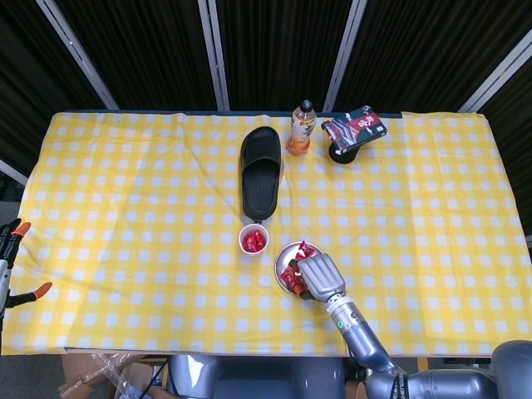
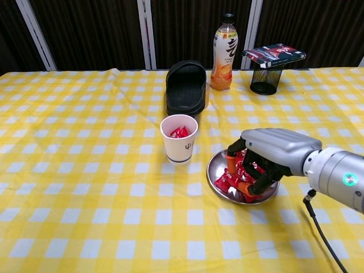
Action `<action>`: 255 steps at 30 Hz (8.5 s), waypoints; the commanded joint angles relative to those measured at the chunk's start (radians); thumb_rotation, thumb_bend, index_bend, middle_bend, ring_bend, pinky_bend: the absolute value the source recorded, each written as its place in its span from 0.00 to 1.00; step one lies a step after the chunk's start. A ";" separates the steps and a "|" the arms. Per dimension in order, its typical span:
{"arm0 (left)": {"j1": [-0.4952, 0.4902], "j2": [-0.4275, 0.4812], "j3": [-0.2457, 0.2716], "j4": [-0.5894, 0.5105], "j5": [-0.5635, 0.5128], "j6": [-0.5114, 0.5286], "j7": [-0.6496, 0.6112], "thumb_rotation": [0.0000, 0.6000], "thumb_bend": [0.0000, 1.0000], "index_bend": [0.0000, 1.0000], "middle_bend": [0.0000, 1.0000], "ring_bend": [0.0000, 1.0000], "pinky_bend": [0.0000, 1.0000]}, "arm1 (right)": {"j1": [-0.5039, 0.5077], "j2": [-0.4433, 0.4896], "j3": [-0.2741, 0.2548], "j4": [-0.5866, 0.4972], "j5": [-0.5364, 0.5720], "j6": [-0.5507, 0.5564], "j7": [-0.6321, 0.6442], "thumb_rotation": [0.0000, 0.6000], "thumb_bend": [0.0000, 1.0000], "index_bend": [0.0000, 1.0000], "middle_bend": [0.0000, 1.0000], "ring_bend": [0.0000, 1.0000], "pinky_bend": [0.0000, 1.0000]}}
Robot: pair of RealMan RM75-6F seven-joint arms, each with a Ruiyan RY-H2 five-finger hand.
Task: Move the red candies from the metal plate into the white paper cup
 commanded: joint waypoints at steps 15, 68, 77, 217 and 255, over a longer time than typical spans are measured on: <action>-0.001 0.001 0.002 0.002 0.004 -0.002 0.000 1.00 0.04 0.03 0.00 0.00 0.00 | 0.071 0.076 0.154 -0.136 0.068 0.027 -0.032 1.00 0.46 0.53 0.82 0.89 0.85; -0.009 0.019 -0.001 -0.009 -0.019 -0.035 -0.041 1.00 0.04 0.02 0.00 0.00 0.00 | 0.284 -0.078 0.205 0.049 0.229 0.032 -0.074 1.00 0.46 0.42 0.82 0.89 0.85; -0.007 0.017 0.000 -0.011 -0.016 -0.028 -0.035 1.00 0.04 0.02 0.00 0.00 0.00 | 0.217 -0.004 0.115 -0.102 0.173 0.120 -0.118 1.00 0.46 0.41 0.82 0.89 0.85; 0.007 -0.001 -0.010 -0.012 -0.016 0.004 -0.009 1.00 0.04 0.03 0.00 0.00 0.00 | 0.039 -0.018 0.013 -0.025 0.125 0.050 -0.101 1.00 0.55 0.55 0.82 0.89 0.85; -0.005 0.023 -0.005 -0.030 -0.043 -0.048 -0.030 1.00 0.04 0.03 0.00 0.00 0.00 | 0.248 0.002 0.216 -0.081 0.276 0.024 -0.175 1.00 0.55 0.56 0.82 0.89 0.85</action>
